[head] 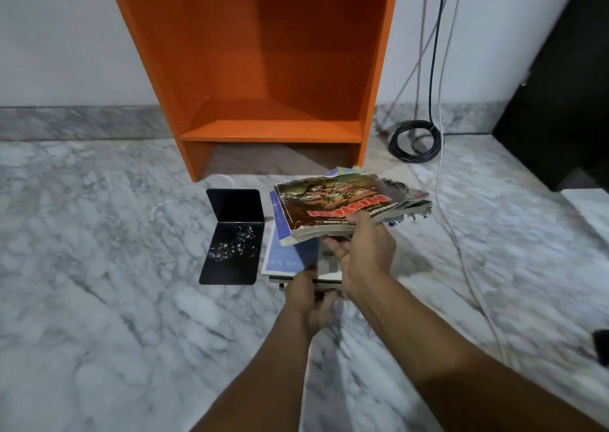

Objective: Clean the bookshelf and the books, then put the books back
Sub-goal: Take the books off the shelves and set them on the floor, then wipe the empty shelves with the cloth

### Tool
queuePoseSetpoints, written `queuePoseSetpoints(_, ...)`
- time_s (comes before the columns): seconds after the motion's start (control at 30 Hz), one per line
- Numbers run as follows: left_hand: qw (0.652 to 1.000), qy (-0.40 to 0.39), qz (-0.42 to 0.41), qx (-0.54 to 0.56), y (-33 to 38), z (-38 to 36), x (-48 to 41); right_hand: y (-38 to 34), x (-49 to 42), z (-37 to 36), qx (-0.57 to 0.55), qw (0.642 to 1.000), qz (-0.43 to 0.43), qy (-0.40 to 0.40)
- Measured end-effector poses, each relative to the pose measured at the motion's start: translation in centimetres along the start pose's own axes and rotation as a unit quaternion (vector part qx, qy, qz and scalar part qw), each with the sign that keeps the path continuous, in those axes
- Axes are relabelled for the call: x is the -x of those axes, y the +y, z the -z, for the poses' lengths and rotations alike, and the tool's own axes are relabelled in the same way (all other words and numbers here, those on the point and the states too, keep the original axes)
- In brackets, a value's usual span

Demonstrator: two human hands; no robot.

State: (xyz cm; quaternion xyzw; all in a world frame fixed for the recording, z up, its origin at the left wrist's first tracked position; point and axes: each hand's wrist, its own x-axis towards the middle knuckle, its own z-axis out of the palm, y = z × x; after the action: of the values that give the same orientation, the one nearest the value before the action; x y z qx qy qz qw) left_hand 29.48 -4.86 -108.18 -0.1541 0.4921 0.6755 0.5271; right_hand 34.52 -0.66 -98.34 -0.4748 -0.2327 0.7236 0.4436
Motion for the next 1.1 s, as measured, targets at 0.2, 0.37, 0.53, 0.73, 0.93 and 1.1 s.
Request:
queuePoseSetpoints(0.2, 0.982, -0.075, -0.005, -0.171, 0.3, 3.2, -0.5, 2.3, -0.2, 2.4, 0.041, 0.994, -0.096, 0.007)
queuePoseSetpoints(0.37, 0.941, 0.031, -0.032, -0.336, 1.3, 5.8, -1.0, 3.2, -0.3, 4.9, 0.175, 0.968, -0.181, 0.003)
queuePoseSetpoints(0.53, 0.892, 0.071, -0.098, -0.436, 4.2, 7.4, -1.0, 1.8, -0.1, 5.4, 0.448, 0.863, -0.213, -0.1)
queuePoseSetpoints(0.73, 0.796, 0.174, -0.224, -0.535, 11.5, 5.8, 1.8, -3.1, -0.9, 1.8, 0.779, 0.6, 0.06, -0.171)
queuePoseSetpoints(0.93, 0.68, 0.214, -0.378, -0.59, 24.6, 0.2, 10.1, -10.9, 2.7, -11.2, 0.756, 0.569, 0.276, -0.169)
queuePoseSetpoints(1.1, 0.572, 0.239, -0.502, -0.602, 41.4, -7.3, 22.0, -19.1, 10.1, -26.9, 0.714, 0.551, 0.391, -0.185)
